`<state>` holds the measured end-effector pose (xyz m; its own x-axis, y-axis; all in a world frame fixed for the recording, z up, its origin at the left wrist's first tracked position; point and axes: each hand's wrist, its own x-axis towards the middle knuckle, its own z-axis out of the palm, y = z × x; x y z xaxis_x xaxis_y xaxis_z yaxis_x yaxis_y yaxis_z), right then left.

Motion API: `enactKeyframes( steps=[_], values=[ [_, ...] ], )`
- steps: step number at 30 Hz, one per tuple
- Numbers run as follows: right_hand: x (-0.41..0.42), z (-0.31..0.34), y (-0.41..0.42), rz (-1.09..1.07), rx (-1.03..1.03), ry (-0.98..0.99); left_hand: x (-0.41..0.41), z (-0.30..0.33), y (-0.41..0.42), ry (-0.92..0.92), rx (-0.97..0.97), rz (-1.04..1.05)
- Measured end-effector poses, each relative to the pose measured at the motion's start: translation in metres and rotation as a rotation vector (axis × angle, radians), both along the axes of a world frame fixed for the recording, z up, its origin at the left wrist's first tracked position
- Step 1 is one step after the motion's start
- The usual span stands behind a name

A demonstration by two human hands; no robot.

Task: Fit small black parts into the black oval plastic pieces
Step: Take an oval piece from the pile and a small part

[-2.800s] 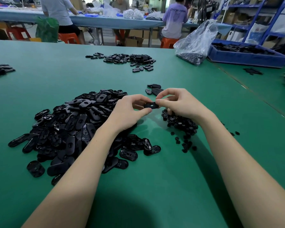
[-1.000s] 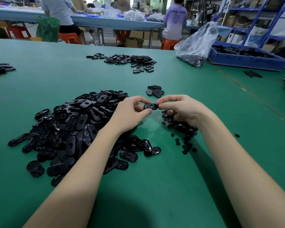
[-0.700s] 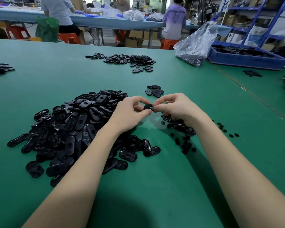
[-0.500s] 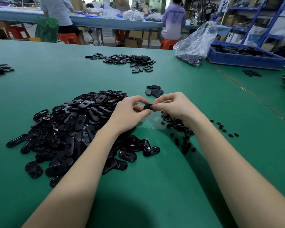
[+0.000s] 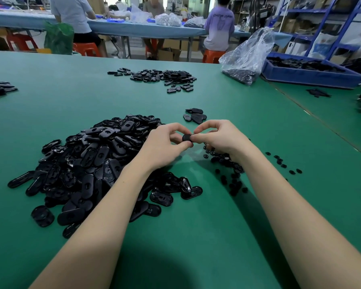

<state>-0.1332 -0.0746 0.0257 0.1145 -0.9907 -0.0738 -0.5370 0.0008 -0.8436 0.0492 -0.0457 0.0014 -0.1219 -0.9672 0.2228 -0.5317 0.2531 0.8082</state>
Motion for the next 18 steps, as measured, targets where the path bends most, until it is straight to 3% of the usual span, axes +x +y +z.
enactKeyframes(
  steps=[3, 10, 18],
  values=[
    [-0.004, -0.001, 0.0, -0.004, 0.072, -0.047, 0.001, 0.0, 0.0, 0.014, 0.017, -0.019],
    [-0.012, -0.005, -0.002, 0.112, 0.305, -0.425, 0.001, 0.009, 0.002, 0.224, 0.122, -0.128],
    [-0.009, -0.004, -0.003, 0.132, 0.151, -0.341, 0.0, 0.008, 0.0, 0.254, 0.13, -0.056]
  ],
)
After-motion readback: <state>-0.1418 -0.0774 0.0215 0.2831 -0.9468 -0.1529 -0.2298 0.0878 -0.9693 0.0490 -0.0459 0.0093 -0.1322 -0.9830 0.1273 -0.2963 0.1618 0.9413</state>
